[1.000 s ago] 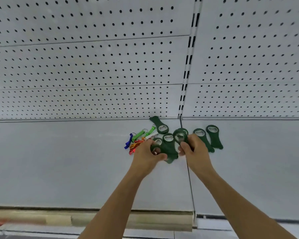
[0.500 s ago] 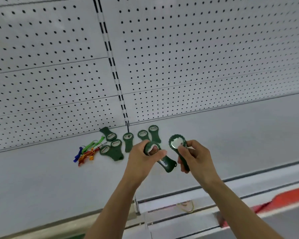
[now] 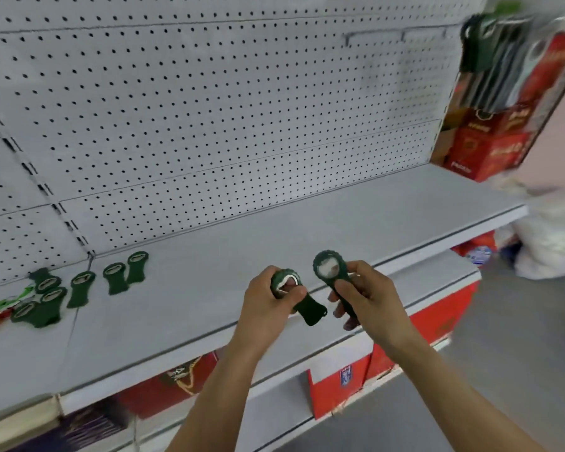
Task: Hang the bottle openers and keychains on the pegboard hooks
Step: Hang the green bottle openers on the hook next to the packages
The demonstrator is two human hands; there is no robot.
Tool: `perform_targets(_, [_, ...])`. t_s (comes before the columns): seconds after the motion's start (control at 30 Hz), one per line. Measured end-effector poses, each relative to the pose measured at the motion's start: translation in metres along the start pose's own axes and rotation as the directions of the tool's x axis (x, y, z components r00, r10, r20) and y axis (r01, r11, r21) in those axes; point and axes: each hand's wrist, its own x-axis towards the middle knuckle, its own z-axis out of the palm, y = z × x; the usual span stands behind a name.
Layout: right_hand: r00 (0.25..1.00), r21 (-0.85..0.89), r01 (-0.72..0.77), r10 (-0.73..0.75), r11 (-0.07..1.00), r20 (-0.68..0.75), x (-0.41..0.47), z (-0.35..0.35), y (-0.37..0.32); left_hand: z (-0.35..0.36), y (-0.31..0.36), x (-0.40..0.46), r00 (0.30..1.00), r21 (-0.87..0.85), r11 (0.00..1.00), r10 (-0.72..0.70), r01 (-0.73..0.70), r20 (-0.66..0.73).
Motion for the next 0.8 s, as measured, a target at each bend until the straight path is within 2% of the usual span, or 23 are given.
perform_targets(0.37, [0.977,0.061,0.076,-0.062,0.995,-0.206,0.033,-0.141,-0.002,0.128,0.074,0.048,0.982,0.033,0.989,0.14,-0.145,0.123])
perform_targets(0.8, [0.913,0.063,0.27,-0.235,0.961,-0.333,0.181,-0.287,-0.019,0.258,0.147,0.188,0.969,-0.018,0.971,0.24,-0.24,0.052])
